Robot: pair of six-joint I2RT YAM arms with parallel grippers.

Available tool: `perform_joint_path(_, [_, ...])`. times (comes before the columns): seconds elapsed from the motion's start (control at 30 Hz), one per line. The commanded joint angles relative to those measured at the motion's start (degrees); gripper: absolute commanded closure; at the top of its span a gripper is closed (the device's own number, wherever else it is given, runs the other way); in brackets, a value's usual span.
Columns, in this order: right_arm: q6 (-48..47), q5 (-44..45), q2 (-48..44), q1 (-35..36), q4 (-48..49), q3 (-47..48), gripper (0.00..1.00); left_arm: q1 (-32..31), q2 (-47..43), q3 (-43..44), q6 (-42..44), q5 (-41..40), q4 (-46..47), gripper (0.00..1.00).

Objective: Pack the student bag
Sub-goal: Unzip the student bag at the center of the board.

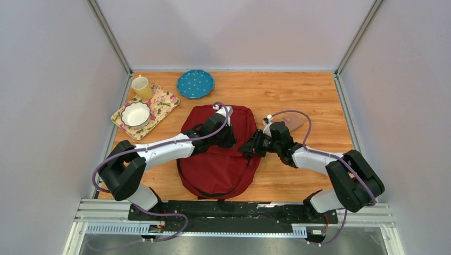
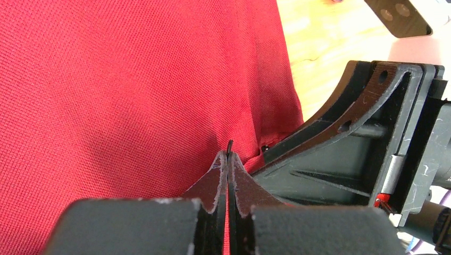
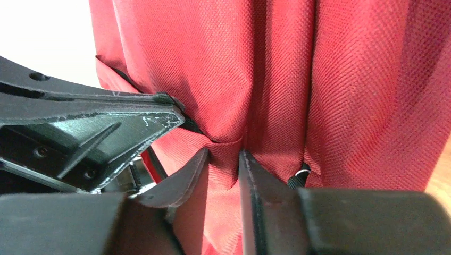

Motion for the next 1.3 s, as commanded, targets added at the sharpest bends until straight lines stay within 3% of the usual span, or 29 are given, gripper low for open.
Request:
perform_joint_path(0.0, [1.66,-2.92,1.34,0.3,7.07,0.02,0.78,-0.24,-2.12,-0.67,-0.64,1.39,1.73,1.0])
perform_joint_path(0.2, [0.53,-0.12,-1.03,0.22,5.15,-0.86,1.0,-0.16,-2.73,0.81,2.43,-2.2,-2.04,1.0])
perform_joint_path(0.43, [-3.08,4.46,-5.34,0.3,-2.93,-0.86,1.0,-0.24,-6.07,1.7,9.82,-10.73,-8.11,1.0])
perform_joint_path(0.77, [-3.52,4.81,-6.22,0.3,-3.56,-2.53,1.0,2.92,-14.23,-3.83,14.04,-22.68,-15.05,1.0])
perform_joint_path(1.07, [-4.4,5.17,-7.89,0.3,-6.11,-1.83,1.0,11.87,-24.87,-10.69,18.08,-22.27,-17.35,1.0])
perform_joint_path(1.27, [-4.58,3.24,-7.62,0.3,-5.85,-1.13,1.0,14.43,-27.95,-13.94,17.39,-21.2,-16.64,1.0])
